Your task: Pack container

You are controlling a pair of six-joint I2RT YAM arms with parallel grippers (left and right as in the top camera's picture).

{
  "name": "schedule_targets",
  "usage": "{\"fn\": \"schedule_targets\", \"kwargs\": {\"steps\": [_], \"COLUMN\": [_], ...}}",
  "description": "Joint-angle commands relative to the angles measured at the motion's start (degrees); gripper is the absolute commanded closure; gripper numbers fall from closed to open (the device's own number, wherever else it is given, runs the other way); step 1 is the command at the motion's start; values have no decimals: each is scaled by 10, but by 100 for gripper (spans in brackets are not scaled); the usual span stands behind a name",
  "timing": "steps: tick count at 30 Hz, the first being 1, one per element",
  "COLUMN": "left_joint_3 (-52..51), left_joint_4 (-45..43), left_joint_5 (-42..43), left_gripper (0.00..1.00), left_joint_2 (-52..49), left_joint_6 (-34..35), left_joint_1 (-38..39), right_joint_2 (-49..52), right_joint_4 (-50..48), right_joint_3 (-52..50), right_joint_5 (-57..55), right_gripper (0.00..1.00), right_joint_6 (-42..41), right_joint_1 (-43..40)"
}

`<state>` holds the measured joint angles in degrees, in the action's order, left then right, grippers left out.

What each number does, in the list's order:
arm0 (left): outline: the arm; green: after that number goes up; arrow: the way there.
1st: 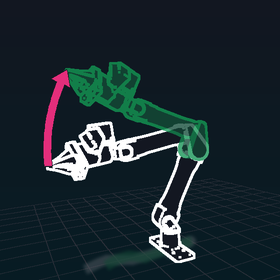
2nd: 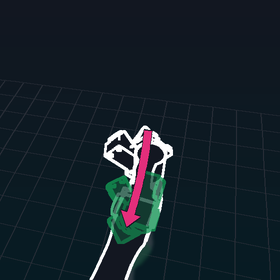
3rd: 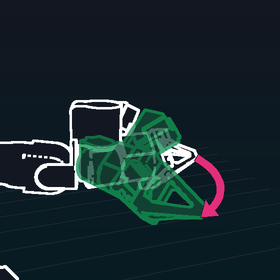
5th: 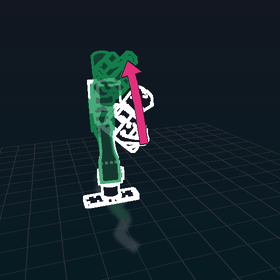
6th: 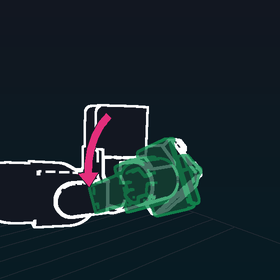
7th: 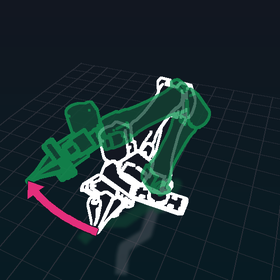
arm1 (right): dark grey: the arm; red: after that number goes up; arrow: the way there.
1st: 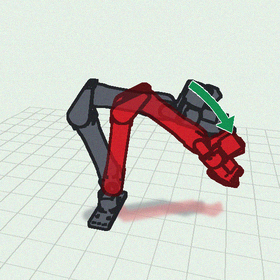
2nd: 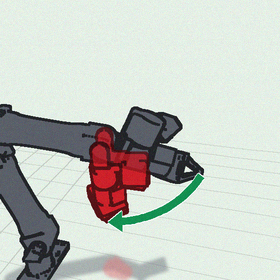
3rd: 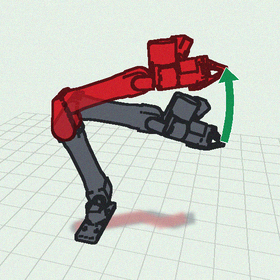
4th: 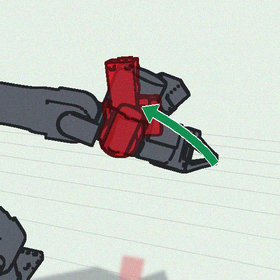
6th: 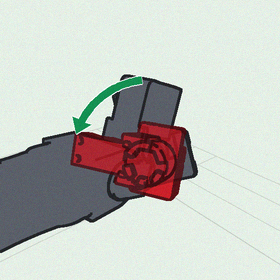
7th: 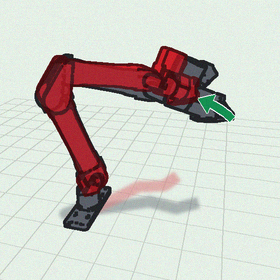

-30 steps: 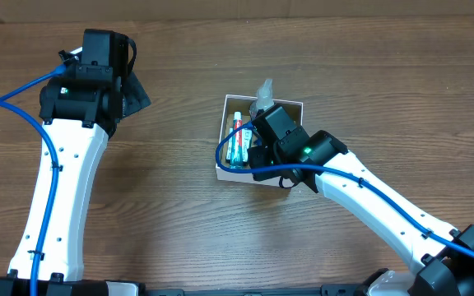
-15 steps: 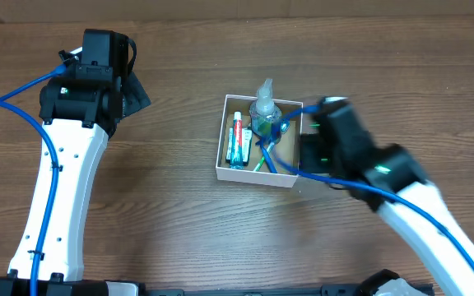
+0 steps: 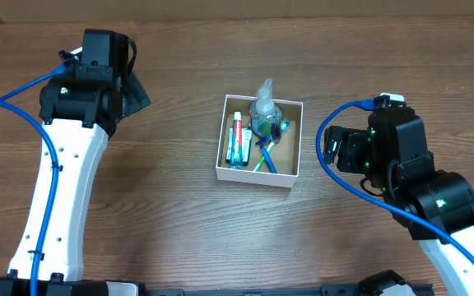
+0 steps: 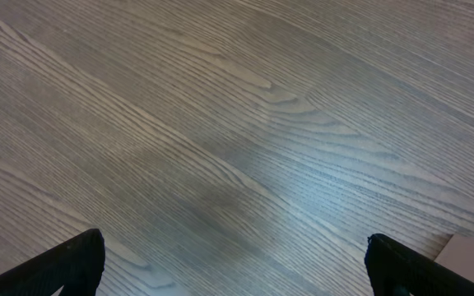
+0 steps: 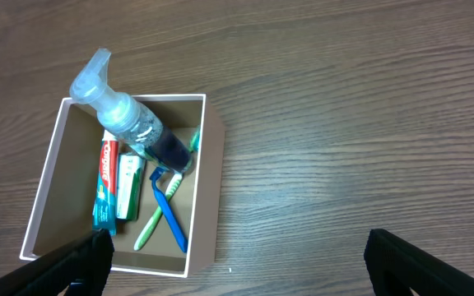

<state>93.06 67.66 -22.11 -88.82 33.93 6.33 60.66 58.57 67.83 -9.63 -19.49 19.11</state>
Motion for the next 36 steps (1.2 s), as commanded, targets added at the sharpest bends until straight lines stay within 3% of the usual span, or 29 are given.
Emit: {"fn": "schedule_targets", "kwargs": {"steps": [1,18,21,29,34,36], "left_joint_3": [4,4,4,4,4,4], "left_joint_4": [-2,-2,-2,-2,-2,-2], "left_joint_5": [-1,-1,-1,-1,-1,-1], "left_gripper": [0,0,0,0,0,0], "left_joint_2": [3,3,3,3,3,3], "left_joint_6": [-11,-11,-11,-11,-11,-11], "left_joint_1": [1,1,1,1,1,1], "right_joint_2": [2,-16,-52,-229,-295,-316], "right_joint_4": [-1,-26,-92,-417,-532,-553], "right_joint_3": [12,9,8,7,7,7], "right_joint_5": [-8,-48,-63,-53,-50,-23], "right_gripper": [0,0,0,0,0,0], "right_joint_6": [2,4,4,4,10,48], "right_joint_1": [-3,-5,-5,-38,-95,-116]}}
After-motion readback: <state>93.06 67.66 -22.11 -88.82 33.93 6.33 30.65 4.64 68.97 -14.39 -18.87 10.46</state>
